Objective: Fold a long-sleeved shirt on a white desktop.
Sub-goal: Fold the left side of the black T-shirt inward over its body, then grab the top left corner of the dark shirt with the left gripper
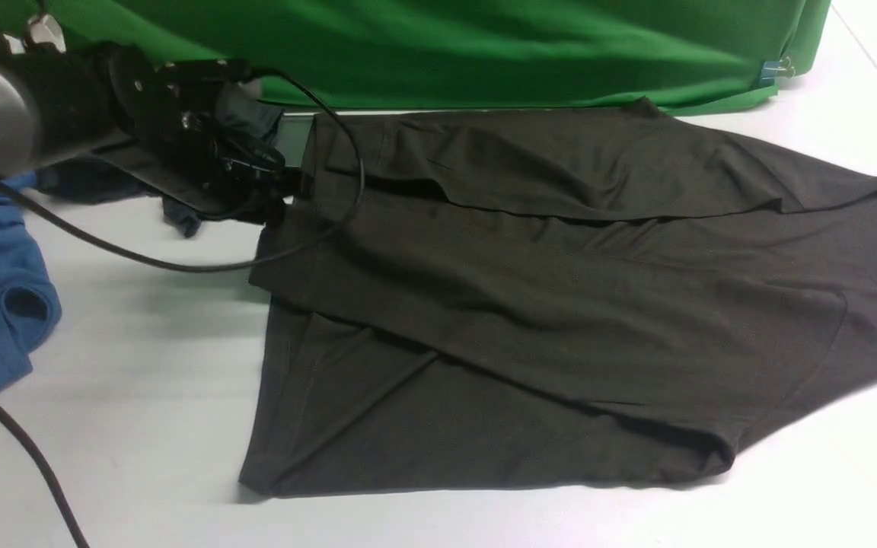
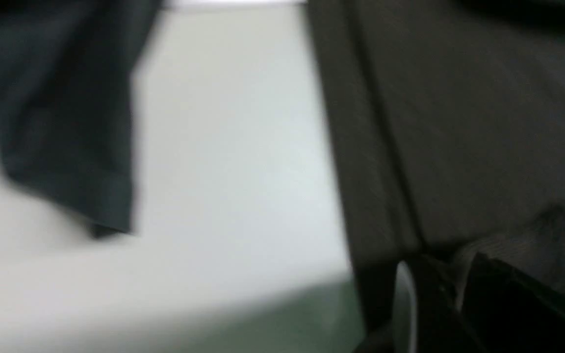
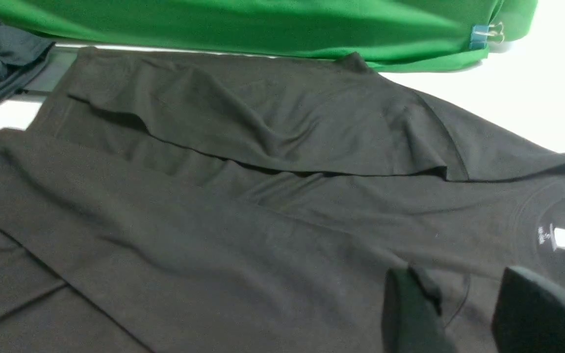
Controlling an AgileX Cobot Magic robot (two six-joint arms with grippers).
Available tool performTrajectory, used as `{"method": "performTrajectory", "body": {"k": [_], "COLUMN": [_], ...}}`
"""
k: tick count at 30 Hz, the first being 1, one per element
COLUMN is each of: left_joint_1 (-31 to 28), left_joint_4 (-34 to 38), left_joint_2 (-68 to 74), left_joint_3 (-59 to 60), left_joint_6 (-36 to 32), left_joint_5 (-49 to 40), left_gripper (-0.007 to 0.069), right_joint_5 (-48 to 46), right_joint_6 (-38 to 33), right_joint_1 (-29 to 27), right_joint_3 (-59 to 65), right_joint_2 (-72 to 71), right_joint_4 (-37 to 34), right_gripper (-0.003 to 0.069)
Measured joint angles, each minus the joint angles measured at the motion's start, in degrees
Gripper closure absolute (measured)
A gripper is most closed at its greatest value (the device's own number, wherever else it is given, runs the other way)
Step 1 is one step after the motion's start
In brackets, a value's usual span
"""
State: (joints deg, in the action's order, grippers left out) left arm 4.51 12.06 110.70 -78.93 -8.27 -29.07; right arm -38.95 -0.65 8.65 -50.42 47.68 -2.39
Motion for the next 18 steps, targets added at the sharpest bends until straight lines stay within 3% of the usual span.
{"method": "performTrajectory", "body": {"k": [3, 4, 5, 10, 18], "left_joint_1": [0.0, 0.0, 0.0, 0.0, 0.0], "left_joint_4": [-2.94, -3.95, -4.18, -0.74, 10.13], "left_joint_2": [-0.03, -0.03, 0.02, 1.6, 11.93], "left_joint_3": [-0.3, -1.43, -2.15, -8.96, -22.61], "left_joint_6": [2.97, 3.88, 3.96, 3.59, -1.26], "left_joint_5": [2.97, 4.08, 4.22, 3.32, -5.51], "left_gripper": [0.0369, 0.0286, 0.0254, 0.013, 0.0104], "right_joint_5": [1.05, 1.94, 2.09, 2.61, 2.75], "right_joint_6": [-5.53, -9.52, -10.93, -13.62, -14.78], "right_joint_1": [0.0, 0.0, 0.0, 0.0, 0.0], "right_joint_3": [0.0, -0.07, -0.48, -4.15, -9.09], "right_joint_2": [0.16, 1.09, 1.89, 8.2, 15.78], "right_joint_4": [-3.55, -7.47, -9.52, -13.78, -14.36], "right_gripper": [0.0417, 0.0417, 0.0417, 0.0417, 0.0417]}}
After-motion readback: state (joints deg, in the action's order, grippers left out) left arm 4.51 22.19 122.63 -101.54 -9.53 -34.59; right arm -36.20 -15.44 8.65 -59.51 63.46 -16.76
